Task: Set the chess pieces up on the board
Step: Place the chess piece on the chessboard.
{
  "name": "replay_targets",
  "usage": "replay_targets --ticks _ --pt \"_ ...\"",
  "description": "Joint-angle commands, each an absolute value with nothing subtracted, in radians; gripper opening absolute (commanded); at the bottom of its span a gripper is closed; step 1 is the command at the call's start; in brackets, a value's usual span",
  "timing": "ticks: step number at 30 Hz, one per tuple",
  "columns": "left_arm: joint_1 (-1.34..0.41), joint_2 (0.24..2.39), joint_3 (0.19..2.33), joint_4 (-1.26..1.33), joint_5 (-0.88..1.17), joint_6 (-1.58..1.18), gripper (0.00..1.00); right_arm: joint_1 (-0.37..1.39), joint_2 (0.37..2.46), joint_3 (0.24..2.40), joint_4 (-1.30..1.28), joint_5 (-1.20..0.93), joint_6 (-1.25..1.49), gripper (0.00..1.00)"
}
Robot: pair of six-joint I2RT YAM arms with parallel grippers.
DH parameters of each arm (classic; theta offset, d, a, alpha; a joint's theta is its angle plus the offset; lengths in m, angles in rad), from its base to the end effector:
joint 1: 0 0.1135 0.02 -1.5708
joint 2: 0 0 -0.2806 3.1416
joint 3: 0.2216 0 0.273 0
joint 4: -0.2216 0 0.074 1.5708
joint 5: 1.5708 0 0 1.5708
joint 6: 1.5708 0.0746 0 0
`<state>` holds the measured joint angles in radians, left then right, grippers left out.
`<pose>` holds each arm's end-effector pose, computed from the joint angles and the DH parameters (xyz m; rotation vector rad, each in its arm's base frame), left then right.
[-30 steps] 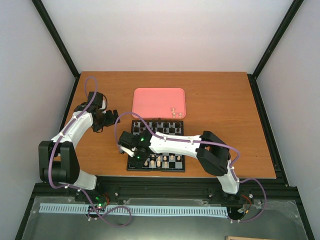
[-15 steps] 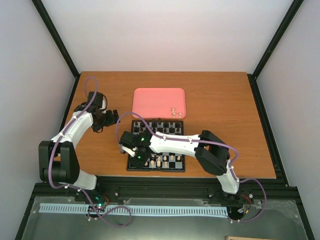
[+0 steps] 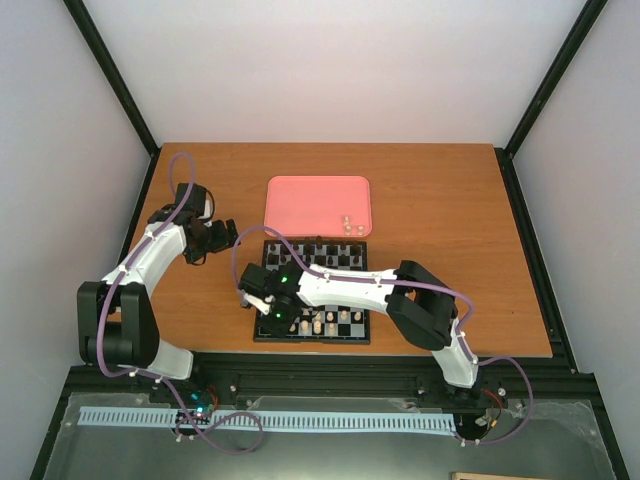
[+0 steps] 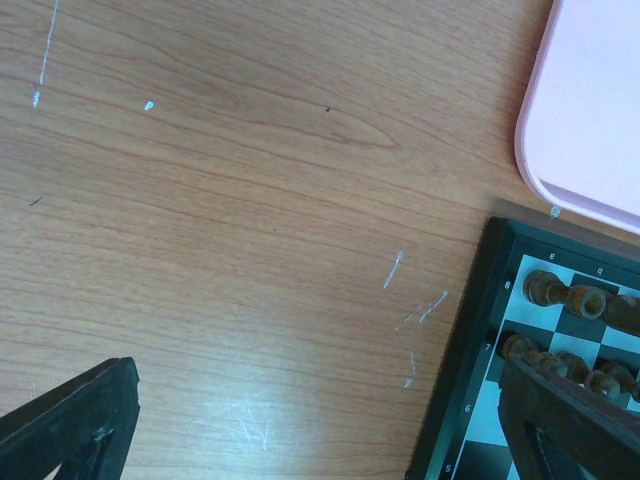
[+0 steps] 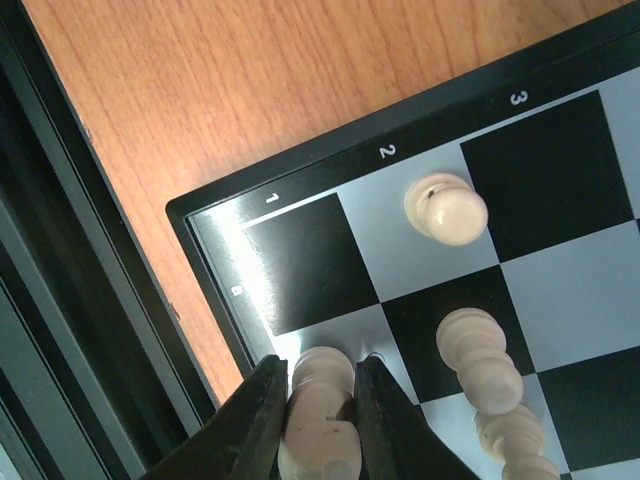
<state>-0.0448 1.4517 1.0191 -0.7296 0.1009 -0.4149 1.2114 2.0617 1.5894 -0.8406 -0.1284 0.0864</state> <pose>0.3118 -0.0215 0.1989 -0.4785 2.7127 -0.2655 0.1509 0.4288 0.1501 -1.6150 2.5150 0.3873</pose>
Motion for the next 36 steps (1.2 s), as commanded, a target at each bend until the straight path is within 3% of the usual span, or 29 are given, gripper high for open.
replay_targets --ticks 1,13,26,36 --pt "-0.046 1.436 1.024 -0.715 0.101 -0.411 1.0 1.209 2.079 1.584 -0.832 -0.128 0.087 0.18" --pt "-0.046 1.434 1.02 -0.712 0.103 -0.413 1.0 1.21 2.079 1.583 -0.836 -0.117 0.088 0.19" --pt "-0.047 1.437 1.03 -0.716 0.105 -0.412 1.0 1.208 2.059 1.593 -0.852 -0.088 0.085 0.27" --pt "-0.046 1.435 1.053 -0.733 0.106 -0.402 1.0 1.208 2.017 1.746 -1.001 -0.053 0.074 0.31"
